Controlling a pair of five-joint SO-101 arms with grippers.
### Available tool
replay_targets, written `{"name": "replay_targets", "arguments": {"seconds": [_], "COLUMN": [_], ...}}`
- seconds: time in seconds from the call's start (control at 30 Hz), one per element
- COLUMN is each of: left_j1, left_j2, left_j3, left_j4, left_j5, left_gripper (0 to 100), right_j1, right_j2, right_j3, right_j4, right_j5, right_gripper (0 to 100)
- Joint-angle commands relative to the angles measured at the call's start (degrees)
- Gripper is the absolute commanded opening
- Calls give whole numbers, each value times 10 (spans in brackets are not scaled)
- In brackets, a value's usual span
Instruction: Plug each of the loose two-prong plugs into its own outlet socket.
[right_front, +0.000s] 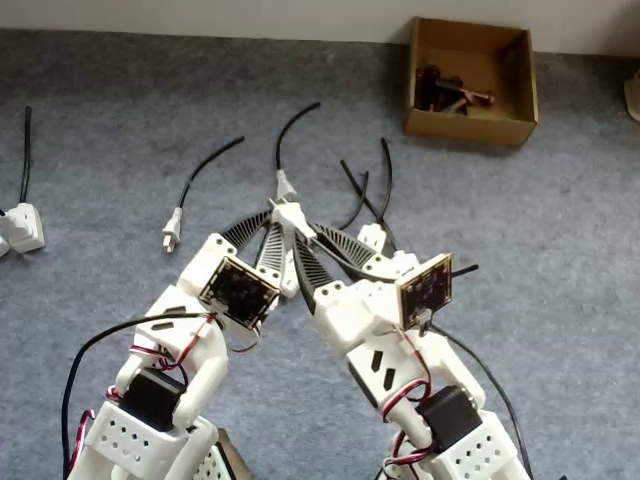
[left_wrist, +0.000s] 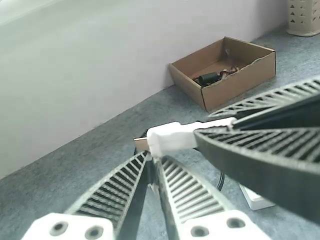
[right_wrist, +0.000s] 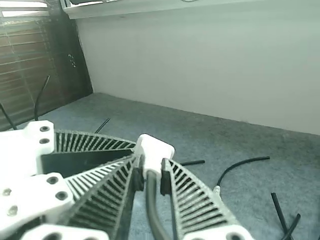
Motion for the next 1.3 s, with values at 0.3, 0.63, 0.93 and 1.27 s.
{"name": "replay_targets", "arguments": {"seconds": [0.3,0.63,0.93,1.27], "left_j1": [-8,-72,-170,-294], "left_j2": [2,2,2,2], "left_j3": [-8,-7,-7,-7], "left_j4": [74,98,126,124], "left_j5": [4,-38,-32,43], "left_gripper": [6,6,6,6], "right_j1": [56,87,87,87], "right_j2": [4,11,183,305], "right_j3": [-35,-66,-194,-241], "right_j4": [20,72,142,143], "right_j5": [9,10,5,5], "right_gripper": [5,5,5,5]}}
